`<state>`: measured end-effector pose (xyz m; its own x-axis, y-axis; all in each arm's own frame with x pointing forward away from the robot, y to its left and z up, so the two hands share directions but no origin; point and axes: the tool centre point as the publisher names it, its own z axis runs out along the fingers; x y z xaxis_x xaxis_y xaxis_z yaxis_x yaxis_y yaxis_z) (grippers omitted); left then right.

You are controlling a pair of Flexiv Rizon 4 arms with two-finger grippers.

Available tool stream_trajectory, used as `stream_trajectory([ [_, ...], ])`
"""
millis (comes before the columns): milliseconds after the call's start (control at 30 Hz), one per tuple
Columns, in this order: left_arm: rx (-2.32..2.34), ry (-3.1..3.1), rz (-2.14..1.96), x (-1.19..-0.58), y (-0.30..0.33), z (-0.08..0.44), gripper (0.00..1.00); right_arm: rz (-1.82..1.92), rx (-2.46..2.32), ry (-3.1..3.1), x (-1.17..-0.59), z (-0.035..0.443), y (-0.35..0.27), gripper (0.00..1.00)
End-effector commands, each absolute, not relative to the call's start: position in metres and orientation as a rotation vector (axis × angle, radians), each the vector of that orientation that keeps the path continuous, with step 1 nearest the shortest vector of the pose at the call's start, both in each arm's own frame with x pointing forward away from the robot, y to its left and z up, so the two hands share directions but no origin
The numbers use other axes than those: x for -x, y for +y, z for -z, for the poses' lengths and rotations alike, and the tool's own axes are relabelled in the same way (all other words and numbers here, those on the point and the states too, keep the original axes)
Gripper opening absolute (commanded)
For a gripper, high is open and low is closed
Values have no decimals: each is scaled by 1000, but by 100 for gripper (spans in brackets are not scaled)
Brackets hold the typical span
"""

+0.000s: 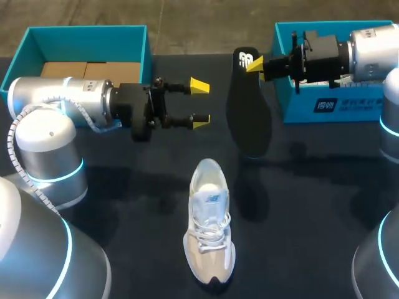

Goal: Take the shoe out of the shoebox, open the shoe tongue, remove and reinsert the insole, then place the shoe into the shoebox

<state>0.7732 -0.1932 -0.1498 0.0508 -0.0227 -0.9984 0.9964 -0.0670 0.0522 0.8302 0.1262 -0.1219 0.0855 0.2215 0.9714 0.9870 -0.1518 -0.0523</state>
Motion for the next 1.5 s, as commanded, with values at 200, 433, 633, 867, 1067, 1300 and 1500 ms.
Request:
stream_trajectory([
  [200, -1270, 1094, 1255, -772, -205, 148, 100, 1139, 1509, -1251, -835, 127, 137, 0],
  [433, -1264, 1086, 1229, -776, -213, 146, 100, 1083, 1485, -1250, -846, 135, 153, 0],
  [633, -1259, 1096, 1237, -780, -221, 149, 89, 1076, 1467, -1258, -851, 137, 156, 0],
  [867, -1250, 1093, 1214, -784, -225, 150, 71, 1071, 1461, -1255, -856, 138, 158, 0],
  [1067, -1238, 1101, 1188, -788, -228, 151, 69, 1067, 1456, -1254, -857, 138, 159, 0],
  [1300, -1243, 1106, 1122, -790, -235, 152, 60, 1063, 1447, -1246, -856, 141, 163, 0],
  [1500, -1240, 1116, 1107, -792, -238, 155, 38, 1049, 1446, -1238, -853, 144, 164, 0],
])
